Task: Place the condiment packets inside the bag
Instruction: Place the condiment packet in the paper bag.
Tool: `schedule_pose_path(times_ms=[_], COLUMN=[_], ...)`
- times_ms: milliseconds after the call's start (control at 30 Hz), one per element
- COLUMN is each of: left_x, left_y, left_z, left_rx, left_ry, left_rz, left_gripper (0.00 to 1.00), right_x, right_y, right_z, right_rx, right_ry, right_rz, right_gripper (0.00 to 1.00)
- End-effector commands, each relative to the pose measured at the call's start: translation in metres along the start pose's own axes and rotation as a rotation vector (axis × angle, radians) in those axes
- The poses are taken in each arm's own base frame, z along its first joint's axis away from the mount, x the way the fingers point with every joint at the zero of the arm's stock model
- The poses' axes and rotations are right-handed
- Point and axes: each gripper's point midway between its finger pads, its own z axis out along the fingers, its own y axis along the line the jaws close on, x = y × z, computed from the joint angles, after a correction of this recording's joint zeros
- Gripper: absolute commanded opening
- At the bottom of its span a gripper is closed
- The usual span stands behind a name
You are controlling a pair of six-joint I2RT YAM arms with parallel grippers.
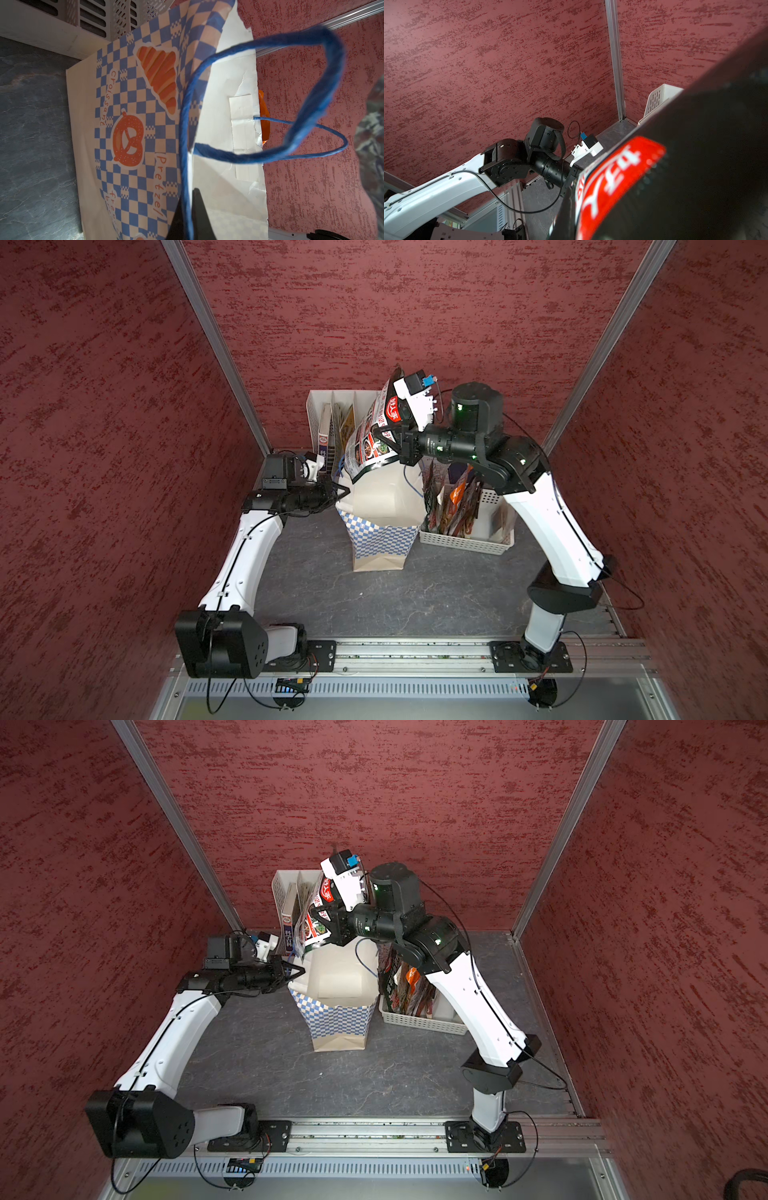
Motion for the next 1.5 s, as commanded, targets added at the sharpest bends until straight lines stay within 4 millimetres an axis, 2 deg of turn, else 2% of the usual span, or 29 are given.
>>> schedule_pose_path(times_ms=[0, 133, 300, 467, 700, 900, 1133, 1300, 1467], left_x=[-0.004, -0.005, -0.006, -0.007, -0.007, -0.011, -0.01, -0.01, -0.009], left_y=[-0.016, -0.013, -0.01, -0.011, -0.008, 0.003, 0.007, 0.009, 0.002], left_z=[-0.007, -0.008, -0.007, -0.007, -0.007, -0.016, -0.026, -0.024, -0.019], left_rx=[0.02, 0.005, -0.007, -0.004, -0.023, -0.128, -0.204, -0.235, -0.216], left_ry=[-0.021, -0.028, -0.03, -0.032, -0.032, -0.07, -0.067, -0.048, -0.035], left_rz=[0.06, 0.058, 0.054, 0.057, 0.057, 0.068, 0.088, 0.107, 0.127], left_gripper=[0.0, 0.0, 0.0, 0.0, 0.0, 0.0, 0.0, 0.0, 0.0], right_x=[-0.016, 0.029, 0.061, 0.082, 0.105, 0.133, 0.155, 0.17, 0.19], right_y=[0.009, -0.012, -0.023, -0.041, -0.053, -0.083, -0.087, -0.115, -0.133], right_z=[0.001, 0.021, 0.021, 0.021, 0.025, 0.021, 0.032, 0.033, 0.038], right_rx=[-0.042, 0.011, 0.049, 0.13, 0.173, 0.309, 0.283, 0.326, 0.326], right_ry=[-0.058, 0.087, 0.171, 0.231, 0.309, 0.403, 0.451, 0.485, 0.518], right_rz=[-0.008, 0.04, 0.054, 0.061, 0.06, 0.103, 0.134, 0.183, 0.227], right_gripper=[0.0, 0.0, 0.0, 0.0, 0.0, 0.0, 0.0, 0.0, 0.0])
